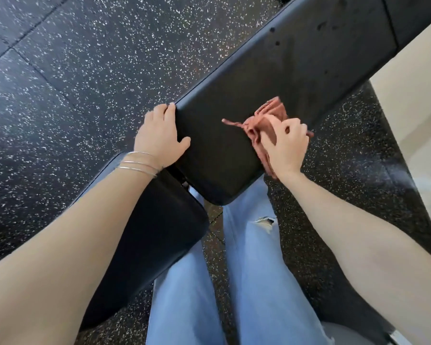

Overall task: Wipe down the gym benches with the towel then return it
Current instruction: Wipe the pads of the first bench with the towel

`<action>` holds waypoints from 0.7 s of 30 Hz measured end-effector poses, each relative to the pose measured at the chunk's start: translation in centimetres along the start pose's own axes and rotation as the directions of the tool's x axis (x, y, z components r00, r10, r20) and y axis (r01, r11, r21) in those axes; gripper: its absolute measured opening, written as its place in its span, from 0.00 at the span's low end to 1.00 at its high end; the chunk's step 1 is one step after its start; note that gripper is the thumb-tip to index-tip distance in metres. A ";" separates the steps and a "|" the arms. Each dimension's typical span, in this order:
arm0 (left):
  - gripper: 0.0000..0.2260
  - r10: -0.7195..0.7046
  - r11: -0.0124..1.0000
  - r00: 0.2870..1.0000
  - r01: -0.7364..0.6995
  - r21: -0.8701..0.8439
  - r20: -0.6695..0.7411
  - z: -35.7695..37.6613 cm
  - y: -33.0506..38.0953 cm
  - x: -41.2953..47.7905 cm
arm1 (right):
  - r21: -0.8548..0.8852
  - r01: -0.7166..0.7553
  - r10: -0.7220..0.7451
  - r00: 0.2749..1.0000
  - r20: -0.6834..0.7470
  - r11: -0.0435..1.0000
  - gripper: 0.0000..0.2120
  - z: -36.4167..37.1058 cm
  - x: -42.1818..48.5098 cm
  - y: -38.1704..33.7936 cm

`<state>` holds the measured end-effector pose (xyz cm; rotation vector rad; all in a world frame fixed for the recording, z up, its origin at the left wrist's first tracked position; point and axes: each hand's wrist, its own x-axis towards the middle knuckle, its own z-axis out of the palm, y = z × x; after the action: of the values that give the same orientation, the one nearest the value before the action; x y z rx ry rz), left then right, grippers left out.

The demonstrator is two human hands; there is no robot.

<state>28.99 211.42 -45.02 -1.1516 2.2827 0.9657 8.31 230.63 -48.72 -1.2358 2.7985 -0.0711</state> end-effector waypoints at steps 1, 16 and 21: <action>0.35 -0.004 1.000 1.000 0.004 0.012 0.000 0.0 0.3 0.1 | 0.027 -0.238 0.238 0.971 -0.027 0.971 0.17 0.0 0.7 0.2; 0.37 -0.110 0.991 0.993 0.113 0.071 -0.052 0.6 3.0 1.7 | 0.118 0.134 -0.149 0.981 0.128 0.984 0.19 -1.1 -1.2 0.6; 0.37 -0.178 0.981 0.981 0.183 0.062 -0.075 0.8 4.6 2.7 | 0.056 -0.477 0.475 0.879 0.049 0.877 0.16 -1.7 10.5 4.8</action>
<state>23.70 212.56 -45.38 -1.3547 2.1994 0.7847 -2.48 226.11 -47.96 -0.4967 2.9503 -0.1079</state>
